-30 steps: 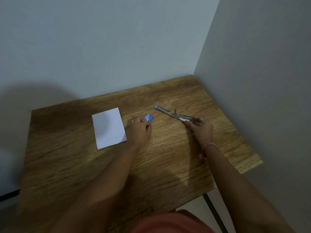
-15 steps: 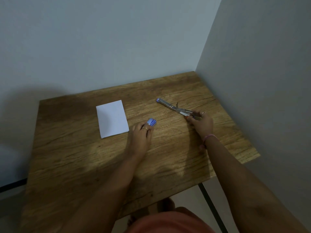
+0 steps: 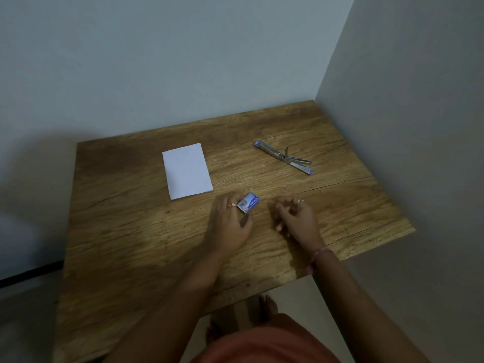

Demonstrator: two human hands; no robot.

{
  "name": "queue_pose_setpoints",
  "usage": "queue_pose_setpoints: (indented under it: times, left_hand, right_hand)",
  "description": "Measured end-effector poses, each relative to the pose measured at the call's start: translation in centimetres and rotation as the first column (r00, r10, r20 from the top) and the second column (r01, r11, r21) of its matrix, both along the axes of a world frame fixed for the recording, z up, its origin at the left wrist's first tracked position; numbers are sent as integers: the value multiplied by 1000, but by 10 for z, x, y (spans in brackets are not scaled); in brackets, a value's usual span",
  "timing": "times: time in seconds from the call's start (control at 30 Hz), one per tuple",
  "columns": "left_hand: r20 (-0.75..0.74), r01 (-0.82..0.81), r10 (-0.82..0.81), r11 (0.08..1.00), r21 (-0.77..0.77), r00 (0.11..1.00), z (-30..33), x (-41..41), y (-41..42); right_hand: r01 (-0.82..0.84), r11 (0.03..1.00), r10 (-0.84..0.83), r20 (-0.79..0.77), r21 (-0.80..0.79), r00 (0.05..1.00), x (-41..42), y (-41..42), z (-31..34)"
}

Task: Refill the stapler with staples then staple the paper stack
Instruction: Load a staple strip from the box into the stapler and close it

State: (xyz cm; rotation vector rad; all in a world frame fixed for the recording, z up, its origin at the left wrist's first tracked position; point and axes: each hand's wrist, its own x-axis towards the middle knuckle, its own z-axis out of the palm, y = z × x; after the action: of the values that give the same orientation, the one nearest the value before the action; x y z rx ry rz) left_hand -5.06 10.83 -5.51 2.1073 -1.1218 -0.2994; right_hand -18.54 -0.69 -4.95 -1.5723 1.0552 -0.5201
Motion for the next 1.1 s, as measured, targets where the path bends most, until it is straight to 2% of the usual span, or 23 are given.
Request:
queue_pose_setpoints:
  times: [0.1, 0.23, 0.43, 0.63, 0.73, 0.9, 1.0, 1.1]
  left_hand:
    - [-9, -66, 67, 997, 48, 998, -1, 2, -1]
    - [26, -42, 40, 992, 115, 999, 2, 11, -6]
    - [53, -9, 9, 1000, 6, 999, 0, 10, 0]
    - [-55, 55, -57, 997, -46, 997, 1, 13, -1]
    - [-55, 60, -64, 996, -72, 996, 1, 13, -1]
    - [-159, 70, -93, 987, -142, 983, 4, 14, -3]
    - [-134, 67, -84, 990, -125, 987, 4, 15, -2]
    - [-118, 63, -77, 991, -116, 990, 7, 15, -1]
  right_hand:
    - [-101, 992, 100, 17, 79, 995, 11, 8, 2]
    - [-125, 987, 122, 35, 101, 992, 27, 9, 6]
    - [-120, 983, 121, 2, 137, 993, 39, 7, 9]
    - [-194, 959, 209, -58, 205, 976, 39, 5, 10]
    - [-144, 959, 166, -74, 243, 983, 38, 2, 11]
    - [-24, 956, 33, -28, 292, 999, 33, 0, 9]
    - [65, 939, -64, -15, 337, 998, 29, -2, 9]
    - [78, 933, -74, -25, 351, 997, 25, -5, 10]
